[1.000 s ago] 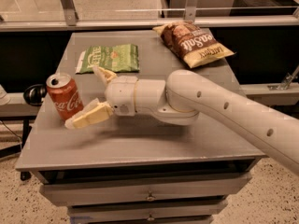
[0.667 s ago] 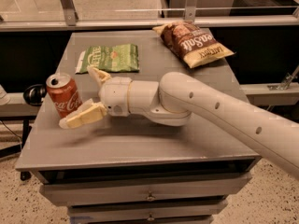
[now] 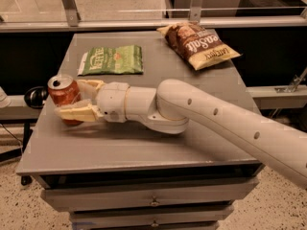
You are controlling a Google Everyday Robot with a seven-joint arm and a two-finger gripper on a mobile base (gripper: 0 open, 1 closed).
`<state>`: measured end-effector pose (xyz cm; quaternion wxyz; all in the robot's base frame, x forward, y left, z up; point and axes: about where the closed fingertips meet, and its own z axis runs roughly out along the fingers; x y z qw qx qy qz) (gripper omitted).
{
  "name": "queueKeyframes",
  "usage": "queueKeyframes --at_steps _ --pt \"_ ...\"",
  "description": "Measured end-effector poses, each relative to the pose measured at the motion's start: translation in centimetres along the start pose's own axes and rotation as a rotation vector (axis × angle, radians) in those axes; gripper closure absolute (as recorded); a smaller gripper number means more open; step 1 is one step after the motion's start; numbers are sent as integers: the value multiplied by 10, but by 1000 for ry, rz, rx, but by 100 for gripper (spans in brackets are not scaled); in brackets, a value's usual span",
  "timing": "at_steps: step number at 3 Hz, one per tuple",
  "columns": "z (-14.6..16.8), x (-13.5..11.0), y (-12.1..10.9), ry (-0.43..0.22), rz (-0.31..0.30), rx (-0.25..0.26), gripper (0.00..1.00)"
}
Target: Pick coke can
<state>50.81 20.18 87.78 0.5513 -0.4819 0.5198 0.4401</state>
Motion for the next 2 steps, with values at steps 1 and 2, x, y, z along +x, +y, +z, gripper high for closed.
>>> queueKeyframes --at_steps 1,2 --pt "-6 -6 2 12 -9 20 64" --pt "-23 -25 4 37 -34 52 88"
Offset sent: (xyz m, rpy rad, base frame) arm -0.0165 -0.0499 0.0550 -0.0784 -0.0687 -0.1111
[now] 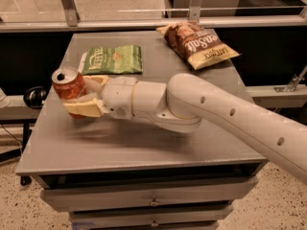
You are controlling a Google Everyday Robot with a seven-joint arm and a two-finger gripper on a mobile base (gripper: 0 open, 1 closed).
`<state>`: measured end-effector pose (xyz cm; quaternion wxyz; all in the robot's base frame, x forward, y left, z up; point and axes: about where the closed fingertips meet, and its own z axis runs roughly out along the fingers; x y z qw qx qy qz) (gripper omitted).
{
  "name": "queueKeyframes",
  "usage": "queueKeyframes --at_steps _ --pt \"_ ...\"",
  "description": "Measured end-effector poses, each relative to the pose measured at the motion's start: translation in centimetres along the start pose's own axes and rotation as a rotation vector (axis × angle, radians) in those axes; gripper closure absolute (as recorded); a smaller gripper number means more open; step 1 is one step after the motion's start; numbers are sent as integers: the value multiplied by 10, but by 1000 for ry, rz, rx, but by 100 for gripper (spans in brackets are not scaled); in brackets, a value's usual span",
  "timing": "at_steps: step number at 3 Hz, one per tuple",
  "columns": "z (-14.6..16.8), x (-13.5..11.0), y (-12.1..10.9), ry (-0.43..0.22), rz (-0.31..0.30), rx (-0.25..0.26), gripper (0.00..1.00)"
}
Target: Pick coke can
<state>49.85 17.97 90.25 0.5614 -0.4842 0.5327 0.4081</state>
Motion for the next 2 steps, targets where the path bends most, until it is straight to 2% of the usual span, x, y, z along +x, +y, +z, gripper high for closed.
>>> queueKeyframes --at_steps 1,2 --pt "-22 -43 -4 21 -53 43 100" --pt "-21 -53 0 27 -72 45 100"
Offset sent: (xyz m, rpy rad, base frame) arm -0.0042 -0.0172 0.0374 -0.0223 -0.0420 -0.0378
